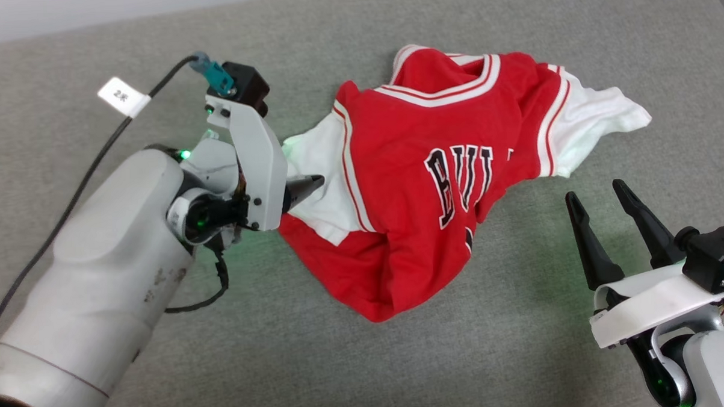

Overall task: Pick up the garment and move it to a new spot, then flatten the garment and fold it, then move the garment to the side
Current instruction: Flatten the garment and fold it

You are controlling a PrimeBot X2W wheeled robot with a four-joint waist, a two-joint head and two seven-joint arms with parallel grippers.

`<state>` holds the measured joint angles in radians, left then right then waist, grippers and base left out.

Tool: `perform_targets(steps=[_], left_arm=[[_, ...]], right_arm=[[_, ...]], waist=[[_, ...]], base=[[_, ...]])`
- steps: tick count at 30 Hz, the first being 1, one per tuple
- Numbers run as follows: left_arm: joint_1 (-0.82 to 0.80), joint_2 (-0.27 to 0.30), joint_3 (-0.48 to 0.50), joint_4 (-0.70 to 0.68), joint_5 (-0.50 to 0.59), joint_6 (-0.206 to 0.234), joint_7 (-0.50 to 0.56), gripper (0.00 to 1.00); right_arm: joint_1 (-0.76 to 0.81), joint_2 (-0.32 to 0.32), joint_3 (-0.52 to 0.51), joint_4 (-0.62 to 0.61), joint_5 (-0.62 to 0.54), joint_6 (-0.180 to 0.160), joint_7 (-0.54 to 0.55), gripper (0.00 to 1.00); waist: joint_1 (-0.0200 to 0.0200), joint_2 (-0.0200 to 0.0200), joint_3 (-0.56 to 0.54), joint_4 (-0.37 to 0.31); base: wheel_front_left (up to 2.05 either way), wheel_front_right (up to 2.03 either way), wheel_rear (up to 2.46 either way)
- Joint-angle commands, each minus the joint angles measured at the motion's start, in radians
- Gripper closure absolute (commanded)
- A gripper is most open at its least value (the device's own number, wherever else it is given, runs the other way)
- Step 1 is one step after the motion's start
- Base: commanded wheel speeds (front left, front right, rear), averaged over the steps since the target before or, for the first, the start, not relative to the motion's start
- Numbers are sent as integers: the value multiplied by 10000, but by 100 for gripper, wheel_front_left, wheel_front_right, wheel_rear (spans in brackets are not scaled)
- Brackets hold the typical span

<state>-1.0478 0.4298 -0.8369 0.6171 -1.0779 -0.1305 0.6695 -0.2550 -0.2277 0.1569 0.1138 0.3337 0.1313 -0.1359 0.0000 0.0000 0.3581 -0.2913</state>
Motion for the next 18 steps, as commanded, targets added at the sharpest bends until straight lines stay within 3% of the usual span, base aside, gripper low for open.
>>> perform_targets(steps=[1, 2, 3, 4, 11, 18], left_arm=[[-4, 41, -41, 52, -209, 3, 49, 1], [-7, 20, -38, 73, -307, 3, -6, 38], [-19, 0, -52, 112, -361, 3, -67, 66], [-53, 5, -126, 102, -398, 3, -112, 100], [-395, 236, -146, 128, -674, 3, -854, 100], [-1011, 1342, -5, 802, -180, 29, -1332, 100]], right_arm=[[-152, 61, -21, 35, -75, -10, -78, 0], [-172, 67, -37, 57, -92, -10, -88, 0], [-182, 71, -60, 74, -115, -10, -109, 0], [-203, 70, -75, 88, -141, -10, -107, 0], [-285, -7, -167, 9, -168, -10, -34, 0], [-264, 9, -59, -119, -143, -10, 110, 0]], waist=[[0, 0, 221, -208], [0, 0, 241, -201], [0, 0, 259, -170], [0, 0, 279, -128], [0, 0, 219, 409], [0, 0, 149, 801]], base=[[0, 0, 0], [0, 0, 0], [0, 0, 0], [0, 0, 0], [0, 0, 0], [0, 0, 0]])
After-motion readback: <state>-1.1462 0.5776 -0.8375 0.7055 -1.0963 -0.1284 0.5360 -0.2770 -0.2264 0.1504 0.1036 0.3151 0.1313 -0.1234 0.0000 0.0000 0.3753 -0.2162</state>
